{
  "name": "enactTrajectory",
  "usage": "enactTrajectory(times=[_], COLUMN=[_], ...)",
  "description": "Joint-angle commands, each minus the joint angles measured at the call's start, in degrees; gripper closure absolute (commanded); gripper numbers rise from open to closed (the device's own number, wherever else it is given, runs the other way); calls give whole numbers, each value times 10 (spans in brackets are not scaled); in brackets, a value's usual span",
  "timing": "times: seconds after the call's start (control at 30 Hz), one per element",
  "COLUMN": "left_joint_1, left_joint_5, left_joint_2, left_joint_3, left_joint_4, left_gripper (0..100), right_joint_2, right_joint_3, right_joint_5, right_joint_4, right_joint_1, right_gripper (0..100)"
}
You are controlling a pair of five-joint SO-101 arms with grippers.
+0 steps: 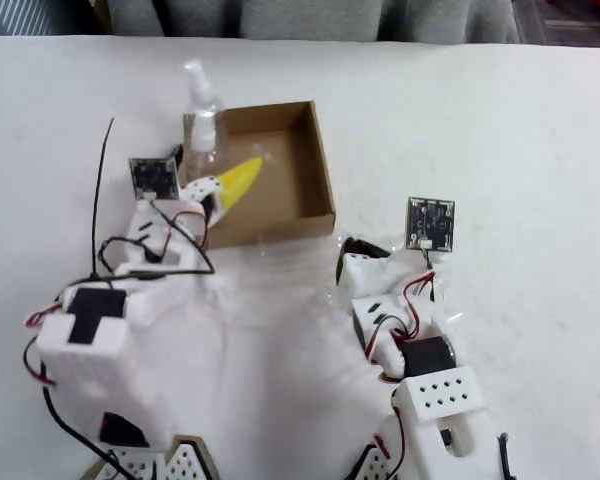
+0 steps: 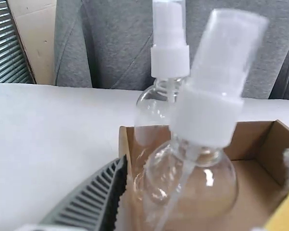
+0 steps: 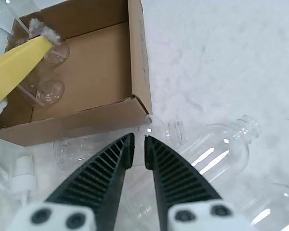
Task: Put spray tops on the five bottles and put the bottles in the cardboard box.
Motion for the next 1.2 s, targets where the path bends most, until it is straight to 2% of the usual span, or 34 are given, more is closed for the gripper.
enactTrajectory(times=[0.0, 0.37, 0.63, 0.73, 0.83, 1.03, 1.17], left_joint_1=[-7, -9, -32, -52, -66, -67, -51], left_joint_5=[5, 4, 4, 4, 4, 5, 5], left_joint_2=[-85, -213, -418, -514, -618, -793, -842], left_joint_3=[47, 173, 280, 288, 277, 164, 62], left_joint_4=[2, 7, 157, 260, 404, 792, 984], left_gripper=[528, 528, 528, 528, 528, 528, 528], right_joint_2=[-7, -7, -7, -7, -7, -7, -7], right_joint_3=[-3, -3, -3, -3, -3, -3, -3], right_joint_5=[1, 1, 1, 1, 2, 2, 2], right_joint_4=[-12, -12, -12, -12, -12, -12, -12], right_joint_1=[7, 7, 7, 7, 7, 7, 7], right_gripper=[983, 983, 983, 983, 983, 983, 983])
